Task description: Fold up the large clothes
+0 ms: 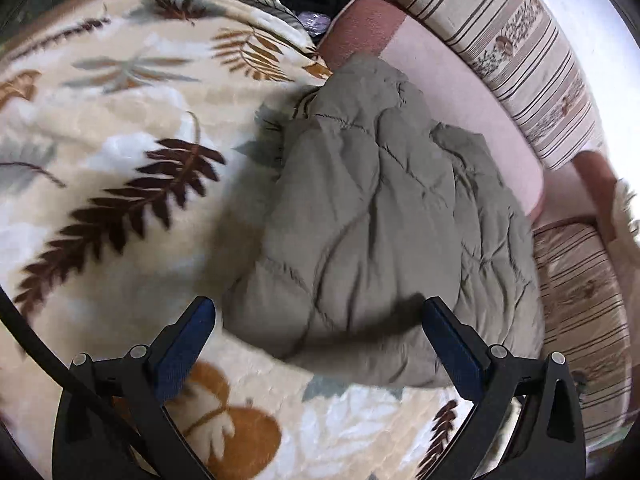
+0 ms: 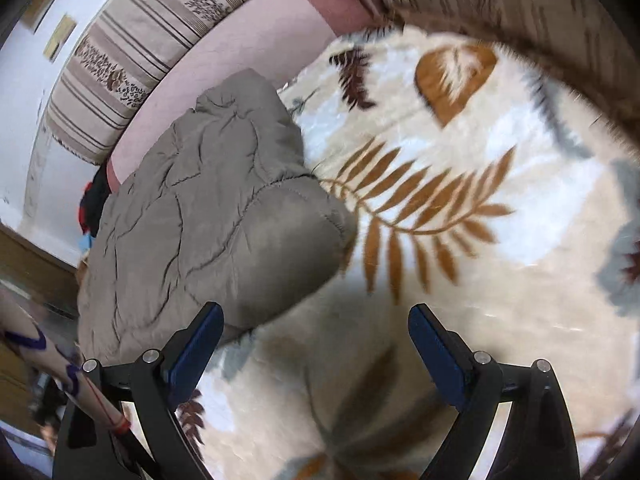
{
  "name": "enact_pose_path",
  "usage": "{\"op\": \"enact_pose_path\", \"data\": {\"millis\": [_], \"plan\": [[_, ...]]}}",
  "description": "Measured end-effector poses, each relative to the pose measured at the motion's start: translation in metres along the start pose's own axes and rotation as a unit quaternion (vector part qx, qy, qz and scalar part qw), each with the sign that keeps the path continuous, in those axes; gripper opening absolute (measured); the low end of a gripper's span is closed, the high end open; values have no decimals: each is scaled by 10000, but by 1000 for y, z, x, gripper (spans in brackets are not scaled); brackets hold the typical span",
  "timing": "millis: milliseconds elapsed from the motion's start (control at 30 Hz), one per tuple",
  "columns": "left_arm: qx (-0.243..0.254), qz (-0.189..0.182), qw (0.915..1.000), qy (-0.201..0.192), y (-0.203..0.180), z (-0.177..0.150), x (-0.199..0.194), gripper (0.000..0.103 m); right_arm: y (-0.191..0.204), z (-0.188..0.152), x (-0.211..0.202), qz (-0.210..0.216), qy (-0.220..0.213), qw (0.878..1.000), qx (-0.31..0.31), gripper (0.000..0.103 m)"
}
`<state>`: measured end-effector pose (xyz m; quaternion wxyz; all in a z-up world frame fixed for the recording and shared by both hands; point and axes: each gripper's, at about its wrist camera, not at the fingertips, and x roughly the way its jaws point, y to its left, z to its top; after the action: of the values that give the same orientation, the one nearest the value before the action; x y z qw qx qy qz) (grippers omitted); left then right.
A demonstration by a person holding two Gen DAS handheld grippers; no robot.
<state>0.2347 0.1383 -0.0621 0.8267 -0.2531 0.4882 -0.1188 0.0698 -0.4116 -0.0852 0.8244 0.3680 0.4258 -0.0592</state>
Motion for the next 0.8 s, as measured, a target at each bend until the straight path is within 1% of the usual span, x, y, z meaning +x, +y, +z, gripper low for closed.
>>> {"op": "enact_pose_path", "data": {"millis": [100, 167, 200, 233, 267, 300, 333, 367, 400, 433, 467, 533, 600, 667, 700, 733, 767, 800], "plan": [[45, -428, 9990, 78, 2, 13, 19, 103, 6, 9, 23, 341, 52, 9993, 150, 96], [102, -518, 9985, 119, -3, 21, 33, 103, 11, 17, 36, 554, 59, 9981, 257, 97], [97, -644, 9977, 205, -6, 25, 42, 103, 14, 21, 45, 591, 101, 9976, 333, 98], [60, -615, 9977, 285, -10, 27, 49, 103, 16, 25, 53, 580, 122, 9974, 412, 101], [60, -511, 9981, 336, -12, 29, 52, 103, 18, 29, 58, 581, 134, 9971, 465, 102], [130, -389, 9982, 440, -16, 30, 55, 100, 19, 32, 64, 608, 173, 9966, 530, 101], [100, -348, 9982, 485, -18, 31, 54, 83, 19, 33, 66, 650, 204, 9960, 575, 97], [49, -365, 9981, 499, -19, 32, 49, 77, 16, 36, 66, 826, 273, 9938, 699, 82], [67, -365, 9983, 460, -21, 31, 41, 65, 14, 37, 63, 1003, 331, 9911, 806, 73], [135, -374, 9983, 424, -25, 30, 31, 56, 12, 37, 57, 1117, 338, 9894, 865, 60], [185, -381, 9983, 403, -28, 28, 25, 54, 11, 37, 50, 1276, 341, 9873, 880, 50], [350, -336, 9982, 366, -36, 20, 7, 52, 15, 32, 29, 1387, 267, 9872, 741, 45], [457, -224, 9981, 356, -38, 11, -1, 54, 17, 24, 13, 1368, 224, 9885, 612, 44], [555, -11, 9979, 348, -38, 1, 2, 63, 13, 14, 5, 1350, 251, 9889, 561, 45], [547, 145, 9978, 337, -36, 0, 7, 69, 11, 11, 7, 1223, 275, 9909, 487, 49], [543, 205, 9978, 325, -33, 0, 9, 73, 9, 9, 11, 1099, 324, 9923, 475, 60], [552, 245, 9978, 281, -33, -1, 9, 74, 3, 8, 15, 1010, 399, 9925, 564, 72], [557, 278, 9978, 232, -34, -2, 5, 74, -3, 6, 17, 949, 388, 9920, 736, 77]]}}
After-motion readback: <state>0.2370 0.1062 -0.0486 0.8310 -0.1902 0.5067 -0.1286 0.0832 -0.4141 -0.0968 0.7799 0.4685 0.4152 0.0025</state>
